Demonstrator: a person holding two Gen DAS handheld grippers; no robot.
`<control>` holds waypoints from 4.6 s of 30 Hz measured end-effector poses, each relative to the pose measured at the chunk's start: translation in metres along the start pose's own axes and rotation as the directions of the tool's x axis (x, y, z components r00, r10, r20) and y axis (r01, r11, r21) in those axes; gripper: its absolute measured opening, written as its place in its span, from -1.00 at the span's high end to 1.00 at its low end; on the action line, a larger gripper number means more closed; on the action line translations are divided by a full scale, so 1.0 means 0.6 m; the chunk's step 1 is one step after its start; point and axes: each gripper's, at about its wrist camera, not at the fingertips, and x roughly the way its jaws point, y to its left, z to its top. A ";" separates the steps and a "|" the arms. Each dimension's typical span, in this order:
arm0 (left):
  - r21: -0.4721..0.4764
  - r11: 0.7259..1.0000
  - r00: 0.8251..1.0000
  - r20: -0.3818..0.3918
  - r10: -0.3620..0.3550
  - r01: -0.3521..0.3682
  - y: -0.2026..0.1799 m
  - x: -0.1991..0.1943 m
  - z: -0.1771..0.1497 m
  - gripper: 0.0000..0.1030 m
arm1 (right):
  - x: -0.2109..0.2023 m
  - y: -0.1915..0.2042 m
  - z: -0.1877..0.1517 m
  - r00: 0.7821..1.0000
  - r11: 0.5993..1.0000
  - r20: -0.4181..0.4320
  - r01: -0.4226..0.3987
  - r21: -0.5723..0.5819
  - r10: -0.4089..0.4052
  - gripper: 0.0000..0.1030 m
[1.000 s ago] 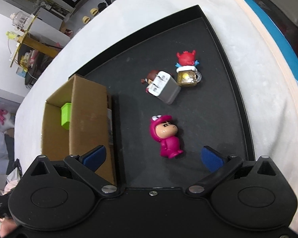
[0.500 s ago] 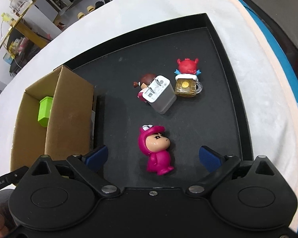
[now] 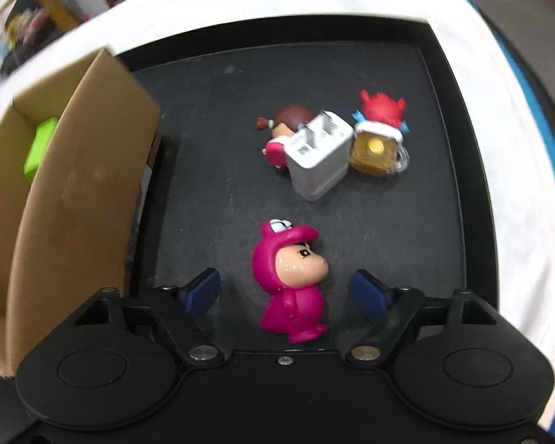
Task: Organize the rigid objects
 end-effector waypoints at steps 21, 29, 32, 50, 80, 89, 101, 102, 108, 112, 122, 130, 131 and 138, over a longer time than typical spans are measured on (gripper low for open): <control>-0.025 0.999 1.000 0.001 -0.025 0.025 0.004 -0.003 0.003 0.71 | -0.096 -0.037 0.004 0.996 0.994 0.044 -0.076 0.081 0.073 0.21; -0.041 0.998 0.999 0.004 -0.041 0.041 0.013 -0.005 0.001 0.71 | -0.144 -0.035 0.027 0.993 0.991 0.084 -0.096 0.088 0.088 0.20; -0.042 0.998 0.999 0.002 -0.045 0.045 0.014 -0.006 0.002 0.70 | -0.157 -0.028 0.036 0.991 0.991 0.096 -0.100 0.085 0.091 0.20; -0.090 0.990 0.994 -0.020 -0.107 0.105 0.038 0.001 0.006 0.68 | -0.205 0.043 0.083 0.985 0.993 0.139 -0.109 0.037 0.103 0.20; -0.095 0.980 0.984 -0.010 -0.179 0.177 0.060 -0.002 0.001 0.64 | -0.180 0.235 0.132 0.983 0.984 0.083 -0.160 -0.081 0.166 0.20; -0.110 0.975 0.980 -0.013 -0.198 0.195 0.069 -0.001 0.003 0.63 | -0.143 0.274 0.129 0.985 0.983 0.036 -0.165 -0.085 0.168 0.19; -0.112 0.976 0.981 -0.013 -0.192 0.189 0.066 -0.002 0.003 0.63 | -0.162 0.272 0.128 0.961 0.960 0.021 -0.276 -0.051 0.278 -0.29; -0.111 0.976 0.982 -0.013 -0.190 0.188 0.065 -0.002 0.003 0.63 | -0.165 0.271 0.128 0.958 0.958 0.021 -0.284 -0.049 0.285 -0.34; -0.107 0.978 0.983 -0.011 -0.181 0.178 0.062 -0.003 0.003 0.63 | -0.183 0.254 0.127 0.953 0.953 0.027 -0.302 -0.038 0.303 -0.44; -0.108 0.979 0.984 -0.012 -0.176 0.173 0.062 -0.003 0.003 0.63 | -0.188 0.238 0.125 0.953 0.953 0.034 -0.301 -0.021 0.302 -0.53; -0.104 0.982 0.987 -0.014 -0.161 0.158 0.056 -0.004 0.003 0.63 | -0.207 0.177 0.116 0.950 0.951 0.036 -0.310 0.016 0.309 -0.64; -0.110 0.984 0.989 -0.014 -0.145 0.142 0.052 -0.004 0.003 0.64 | -0.219 0.116 0.117 0.952 0.952 0.058 -0.304 0.043 0.301 -0.72; -0.115 0.983 0.989 -0.015 -0.144 0.142 0.052 -0.003 0.003 0.64 | -0.220 0.108 0.117 0.951 0.951 0.060 -0.305 0.048 0.302 -0.74; -0.112 0.986 0.992 -0.014 -0.129 0.126 0.047 -0.005 0.002 0.65 | -0.227 0.049 0.123 0.950 0.948 0.091 -0.307 0.082 0.300 -0.80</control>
